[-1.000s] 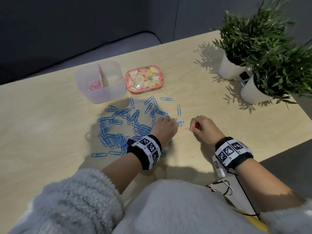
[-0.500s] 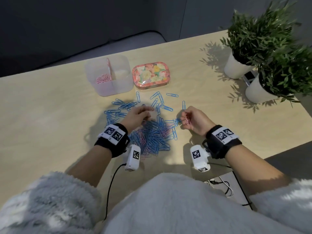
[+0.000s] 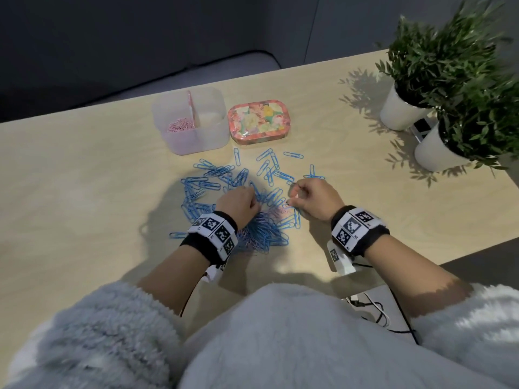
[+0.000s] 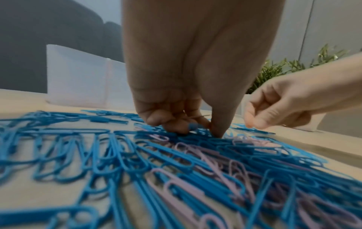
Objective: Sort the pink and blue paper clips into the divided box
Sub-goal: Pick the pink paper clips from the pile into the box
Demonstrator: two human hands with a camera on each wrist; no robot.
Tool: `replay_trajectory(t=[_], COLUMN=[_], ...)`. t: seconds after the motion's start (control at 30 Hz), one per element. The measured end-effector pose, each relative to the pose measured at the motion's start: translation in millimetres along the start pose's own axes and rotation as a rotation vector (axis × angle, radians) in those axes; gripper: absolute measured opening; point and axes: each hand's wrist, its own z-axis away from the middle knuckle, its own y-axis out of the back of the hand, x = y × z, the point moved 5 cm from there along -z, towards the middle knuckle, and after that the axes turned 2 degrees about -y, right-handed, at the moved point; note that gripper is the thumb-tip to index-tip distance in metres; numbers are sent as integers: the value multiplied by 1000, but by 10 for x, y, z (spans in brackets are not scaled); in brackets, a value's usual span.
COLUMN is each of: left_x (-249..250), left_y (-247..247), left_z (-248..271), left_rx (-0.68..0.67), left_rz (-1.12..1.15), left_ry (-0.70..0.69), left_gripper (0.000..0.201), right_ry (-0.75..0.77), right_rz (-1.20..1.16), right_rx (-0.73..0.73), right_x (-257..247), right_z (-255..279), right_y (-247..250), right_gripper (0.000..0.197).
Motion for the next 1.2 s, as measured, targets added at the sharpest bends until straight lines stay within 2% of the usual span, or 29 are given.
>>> replay_trajectory(t=[0.13,0.3,0.4,0.53,0.67,0.73,0.83,0.93,0.97,1.03,1.1,1.2], left_x=[196,353,276,121,71,108,178,247,291,359,391,439], left_y=[18,-52,-68,-24,135,189,150,85,66,15,-62,-103], left_z=[-12,-86,-133,-150,-112,-88,-97,-153,-176,-214,-244,-270], left_rx=[51,39,4,-3,69,75,-10,-97,-130,-183,-207,-181], left_rz=[24,21,-1,103,185,262,500,711,685,438,179,46], left_ry=[-90,-107,-95,-19,-11,-62,-76,-23,-44,-116,-192,-249], left_gripper=[18,24,24,20,15,12,9,11,11,9,21,24], right_ry=[-38,-75,-99,13,56,76,98,91,95,112,127,104], right_rz=[53,-213,-20,185,264,285,302,310,324,362,388,317], right_rx=[-10,37,108,10,-9,-6,-20,-38,-40,-30,-43,-56], right_x=[205,374,385,142,-12,-45,-71,-67,-68,-73,-63,-20], right_z=[106,214,256,270,240,248,272,254,246,235,234,237], right_y=[-28,90,178,73,2,-28,-57,-76,-88,-103,-126,-59], right_gripper=[19,29,11,34,32,25,7,12,8,8,12,7])
